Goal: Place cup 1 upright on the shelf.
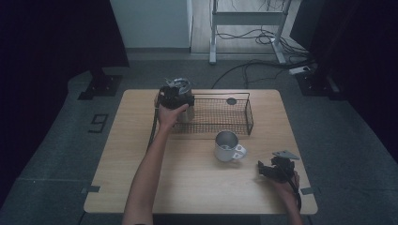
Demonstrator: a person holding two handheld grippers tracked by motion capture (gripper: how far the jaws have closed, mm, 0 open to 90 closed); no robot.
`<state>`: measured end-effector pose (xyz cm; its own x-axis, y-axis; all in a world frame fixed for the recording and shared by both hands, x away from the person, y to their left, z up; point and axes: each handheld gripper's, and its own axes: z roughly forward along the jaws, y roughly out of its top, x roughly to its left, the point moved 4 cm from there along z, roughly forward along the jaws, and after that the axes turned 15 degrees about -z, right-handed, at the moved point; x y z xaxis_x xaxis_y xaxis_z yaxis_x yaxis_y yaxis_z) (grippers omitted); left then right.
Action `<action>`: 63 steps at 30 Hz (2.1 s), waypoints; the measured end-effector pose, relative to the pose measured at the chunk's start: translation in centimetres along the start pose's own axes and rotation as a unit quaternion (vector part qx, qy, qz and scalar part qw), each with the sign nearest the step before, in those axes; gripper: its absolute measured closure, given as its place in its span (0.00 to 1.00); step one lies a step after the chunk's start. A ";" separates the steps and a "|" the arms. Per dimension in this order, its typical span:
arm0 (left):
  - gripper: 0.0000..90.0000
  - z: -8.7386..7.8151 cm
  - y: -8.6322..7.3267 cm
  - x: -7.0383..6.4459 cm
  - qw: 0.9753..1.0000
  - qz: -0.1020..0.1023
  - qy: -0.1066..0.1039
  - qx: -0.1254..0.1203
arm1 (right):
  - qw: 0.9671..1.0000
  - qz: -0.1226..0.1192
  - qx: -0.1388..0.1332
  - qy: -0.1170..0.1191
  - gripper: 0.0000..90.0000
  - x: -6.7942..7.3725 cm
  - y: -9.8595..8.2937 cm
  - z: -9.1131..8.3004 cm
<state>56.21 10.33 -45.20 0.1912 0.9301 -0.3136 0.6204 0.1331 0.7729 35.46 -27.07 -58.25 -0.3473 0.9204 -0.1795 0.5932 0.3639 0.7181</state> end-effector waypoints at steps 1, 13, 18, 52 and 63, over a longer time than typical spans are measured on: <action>0.04 0.0 0.0 0.0 1.000 0.000 0.000 0.000 | 1.000 0.000 0.000 0.000 0.15 0.0 0.0 0.0; 0.04 1.0 -1.0 0.6 1.000 -0.011 0.007 0.010 | 1.000 0.000 0.000 0.000 0.15 0.0 0.0 0.0; 0.04 1.6 -1.7 0.8 1.000 -0.015 0.011 0.018 | 1.000 0.000 0.000 0.000 0.15 0.0 0.0 0.0; 0.04 1.9 -4.6 -0.1 0.999 0.026 0.041 0.015 | 1.000 0.000 0.000 0.000 0.15 0.0 0.0 0.0; 0.01 1.5 -4.9 -0.1 0.999 0.017 0.037 -0.001 | 1.000 0.000 0.000 0.000 0.15 0.0 0.0 0.0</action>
<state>54.34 9.11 -49.78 0.1567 0.9566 -0.2455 0.6134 0.1006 0.7833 35.46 -27.06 -58.25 -0.3473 0.9204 -0.1797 0.5930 0.3640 0.7183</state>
